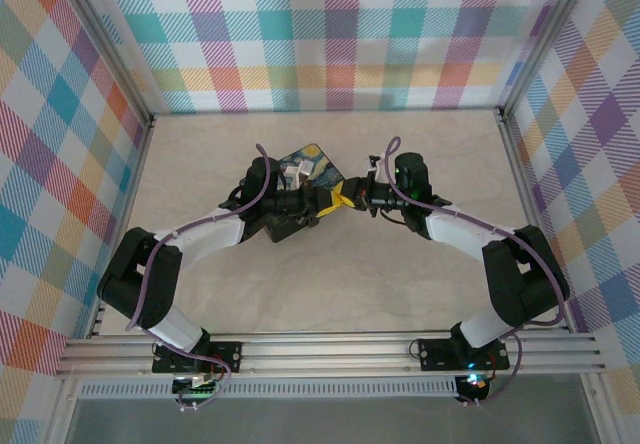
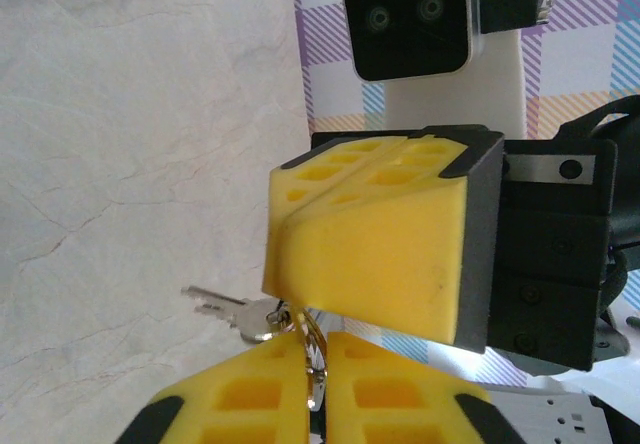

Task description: Unlock the padlock with the key

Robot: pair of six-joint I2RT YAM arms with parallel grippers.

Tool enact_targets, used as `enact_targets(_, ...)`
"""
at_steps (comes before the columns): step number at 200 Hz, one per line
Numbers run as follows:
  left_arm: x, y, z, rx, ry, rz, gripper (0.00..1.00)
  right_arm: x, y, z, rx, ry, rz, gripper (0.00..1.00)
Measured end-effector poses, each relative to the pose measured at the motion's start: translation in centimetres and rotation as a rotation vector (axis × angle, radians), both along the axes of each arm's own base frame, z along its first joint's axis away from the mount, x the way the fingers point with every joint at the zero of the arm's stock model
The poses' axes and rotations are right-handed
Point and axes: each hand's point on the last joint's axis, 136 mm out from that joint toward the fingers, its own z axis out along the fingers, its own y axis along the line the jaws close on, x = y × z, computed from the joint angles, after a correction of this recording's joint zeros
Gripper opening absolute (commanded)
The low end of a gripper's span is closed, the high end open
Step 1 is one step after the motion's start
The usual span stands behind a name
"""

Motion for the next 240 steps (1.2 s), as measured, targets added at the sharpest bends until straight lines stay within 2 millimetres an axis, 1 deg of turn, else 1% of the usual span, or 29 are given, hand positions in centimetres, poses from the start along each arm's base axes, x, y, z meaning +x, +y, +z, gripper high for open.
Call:
enact_targets(15,0.1,0.1,-0.1,0.004,-0.003,0.005,0.0,0.1,-0.1,0.0,0.0,0.0,-0.002,0.07)
enact_targets(47,0.1,0.1,-0.1,0.006,-0.004,0.007,0.0,0.2,-0.2,0.0,-0.001,0.0,-0.006,0.12)
enact_targets(70,0.1,0.1,-0.2,0.008,-0.005,0.006,0.0,0.3,-0.5,-0.2,-0.008,-0.002,-0.013,0.18)
enact_targets(95,0.2,0.2,-0.3,0.018,-0.011,0.003,0.0,0.0,-1.6,-0.9,-0.022,0.016,-0.033,0.24)
enact_targets(110,0.7,0.3,0.1,0.014,-0.024,0.01,0.0,-0.5,-2.3,-1.3,-0.036,0.028,-0.041,0.26)
enact_targets(127,1.4,0.4,0.7,0.008,-0.039,0.019,0.0,-0.7,-2.8,-1.2,-0.041,0.026,-0.045,0.27)
enact_targets(151,2.2,0.5,1.3,0.0,-0.053,0.029,0.0,-1.3,-2.9,-0.9,-0.03,0.015,-0.039,0.27)
enact_targets(183,2.4,0.6,1.1,0.002,-0.05,0.033,0.0,-1.9,-2.7,-0.7,0.004,0.024,-0.029,0.25)
enact_targets(216,2.5,0.5,0.9,0.0,-0.043,0.035,0.0,-2.2,-1.7,0.2,0.036,0.01,-0.008,0.23)
enact_targets(240,2.6,0.5,1.1,-0.004,-0.045,0.036,0.0,-1.9,-1.2,0.4,0.051,0.009,-0.003,0.22)
